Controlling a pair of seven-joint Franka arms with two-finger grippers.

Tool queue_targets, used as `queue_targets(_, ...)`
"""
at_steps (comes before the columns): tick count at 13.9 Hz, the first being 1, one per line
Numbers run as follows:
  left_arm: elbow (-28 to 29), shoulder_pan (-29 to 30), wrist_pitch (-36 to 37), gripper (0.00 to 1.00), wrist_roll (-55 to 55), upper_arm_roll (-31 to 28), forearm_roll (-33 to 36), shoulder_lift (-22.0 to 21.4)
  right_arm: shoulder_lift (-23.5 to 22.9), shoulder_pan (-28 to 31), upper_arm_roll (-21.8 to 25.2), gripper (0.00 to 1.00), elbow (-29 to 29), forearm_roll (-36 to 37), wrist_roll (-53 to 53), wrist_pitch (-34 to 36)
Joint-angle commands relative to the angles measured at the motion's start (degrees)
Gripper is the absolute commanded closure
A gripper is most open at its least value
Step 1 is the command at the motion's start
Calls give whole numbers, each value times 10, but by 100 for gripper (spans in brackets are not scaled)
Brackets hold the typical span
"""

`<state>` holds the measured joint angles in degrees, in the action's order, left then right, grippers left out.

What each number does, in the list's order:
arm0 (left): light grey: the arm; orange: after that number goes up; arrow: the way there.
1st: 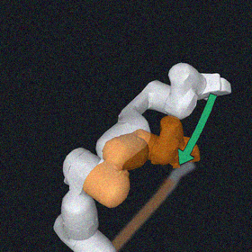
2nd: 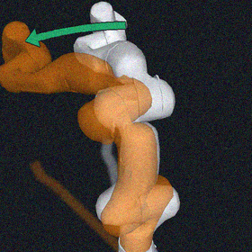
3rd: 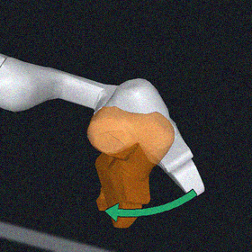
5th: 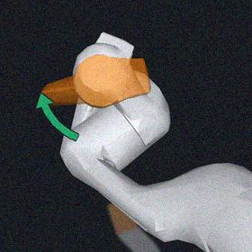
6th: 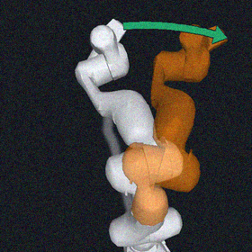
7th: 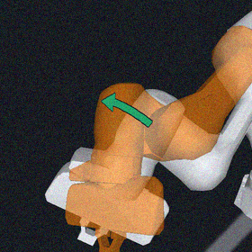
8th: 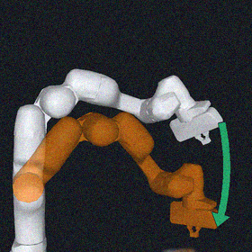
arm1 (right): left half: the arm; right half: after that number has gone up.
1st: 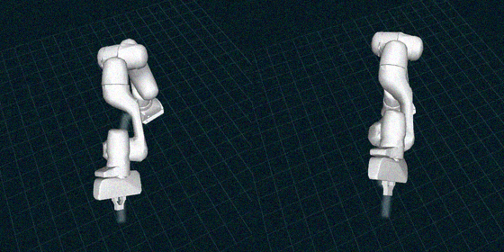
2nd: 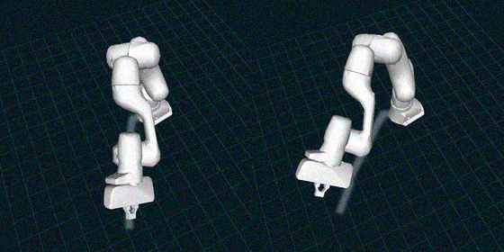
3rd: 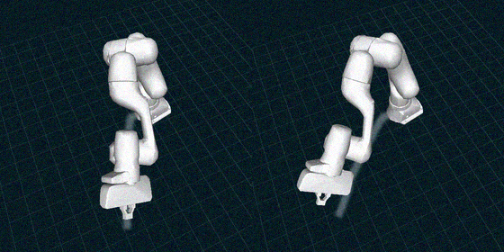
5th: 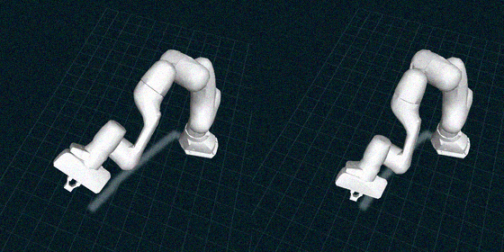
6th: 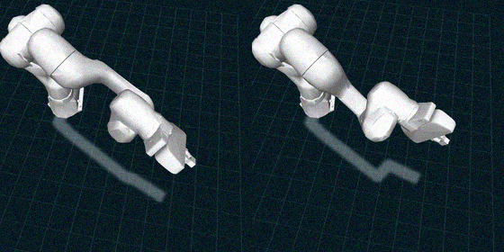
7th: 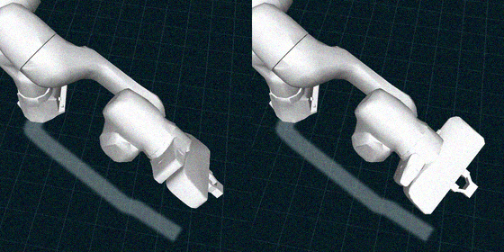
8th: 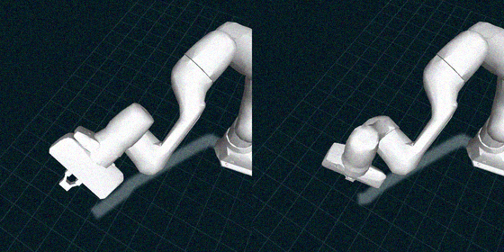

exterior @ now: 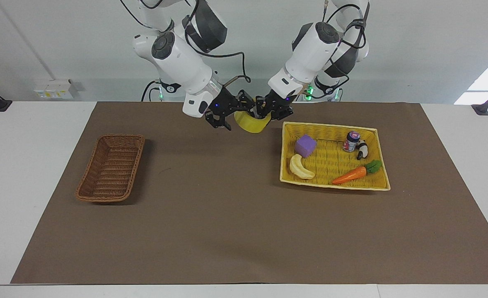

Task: Move tape to another basket
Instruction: 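Carry the tape toward the right gripper while the right gripper meets it, then grasp the tape with the right gripper and open the left gripper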

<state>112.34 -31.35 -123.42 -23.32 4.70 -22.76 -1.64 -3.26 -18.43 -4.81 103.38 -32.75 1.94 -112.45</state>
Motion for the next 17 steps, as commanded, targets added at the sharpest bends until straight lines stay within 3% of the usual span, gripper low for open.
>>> queue_targets(1,3,-19,-36,100,-22,-9,-11,-14,11,17,0,100,24,-3,-20,7)
queue_targets(3,3,-22,-46,100,-23,-9,-11,-13,10,23,0,100,24,-3,-19,7)
queue_targets(4,2,-22,-54,74,-23,-10,-11,-13,10,23,0,100,24,-3,-19,8)
queue_targets(5,-1,-22,-59,17,-24,-10,-11,-13,10,23,0,100,24,-3,-18,9)
queue_targets(6,-5,-23,-58,0,-46,-10,-11,-14,9,23,0,100,24,-3,-15,9)
queue_targets(8,-8,-24,-59,0,-103,-11,-10,-18,8,25,1,100,23,-2,-15,8)
queue_targets(11,-19,-13,-43,0,-100,-17,-6,-24,3,59,0,100,17,0,-26,17)
queue_targets(17,-53,96,100,0,-50,-18,32,-25,-7,173,0,100,13,4,-125,41)
